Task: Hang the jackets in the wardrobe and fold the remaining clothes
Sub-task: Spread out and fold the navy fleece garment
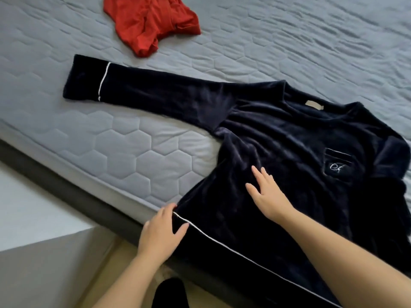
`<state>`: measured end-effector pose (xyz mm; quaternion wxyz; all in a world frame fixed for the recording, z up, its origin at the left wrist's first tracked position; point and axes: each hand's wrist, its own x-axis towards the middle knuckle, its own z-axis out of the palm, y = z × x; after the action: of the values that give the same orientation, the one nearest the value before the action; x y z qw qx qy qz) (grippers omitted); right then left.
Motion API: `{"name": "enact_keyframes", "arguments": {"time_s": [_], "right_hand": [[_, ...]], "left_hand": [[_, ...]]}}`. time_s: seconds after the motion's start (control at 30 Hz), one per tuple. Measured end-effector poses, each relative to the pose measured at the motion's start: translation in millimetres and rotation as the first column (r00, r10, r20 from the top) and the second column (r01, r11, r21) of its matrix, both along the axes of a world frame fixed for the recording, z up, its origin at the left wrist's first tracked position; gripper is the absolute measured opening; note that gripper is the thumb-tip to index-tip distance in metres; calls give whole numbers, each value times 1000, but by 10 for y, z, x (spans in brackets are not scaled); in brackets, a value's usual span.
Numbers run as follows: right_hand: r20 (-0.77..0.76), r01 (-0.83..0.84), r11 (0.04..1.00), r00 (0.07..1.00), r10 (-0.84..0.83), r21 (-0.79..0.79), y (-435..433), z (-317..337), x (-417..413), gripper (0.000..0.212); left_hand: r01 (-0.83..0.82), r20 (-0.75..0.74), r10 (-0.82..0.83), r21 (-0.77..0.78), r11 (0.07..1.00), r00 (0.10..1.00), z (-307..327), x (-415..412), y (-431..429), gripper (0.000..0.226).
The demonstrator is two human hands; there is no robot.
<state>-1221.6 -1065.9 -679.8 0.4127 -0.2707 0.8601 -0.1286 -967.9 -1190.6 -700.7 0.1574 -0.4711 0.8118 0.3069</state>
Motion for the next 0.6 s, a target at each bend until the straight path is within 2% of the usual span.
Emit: {"name": "enact_keyframes", "arguments": {"time_s": [0.1,0.13,0.2,0.27,0.33,0.43,0.5,0.6], "right_hand": [[-114,-111,992,988,104,-57,120,-37,215,59],[-191,-137,985,975,115,-106,132,-51,283,59],[-255,-208,970,952,172,-123,137,-107,392,58],[-204,-338,940,919,338,33,154,-226,511,62],[-179,-407,900,884,431,154,175,-353,588,68],[-167,-393,908,895,413,142,154,-324,587,68],[-138,-394,912,903,408,114,206,-200,515,66],[-124,-316,939,935,332,132,454,71,315,63]], "left_hand": [[-230,-87,233,44,972,969,-2,187,49,29],[-272,-94,275,39,961,957,-15,317,39,33],[-283,24,283,2,959,959,-37,622,7,44],[-264,185,263,-21,964,947,-98,866,-25,44],[-275,239,265,9,961,934,-190,907,-76,38],[-283,313,253,56,957,916,-182,765,-106,15],[-264,338,256,-21,964,906,-55,654,-39,43],[-160,179,194,-189,969,964,274,346,192,54]]}}
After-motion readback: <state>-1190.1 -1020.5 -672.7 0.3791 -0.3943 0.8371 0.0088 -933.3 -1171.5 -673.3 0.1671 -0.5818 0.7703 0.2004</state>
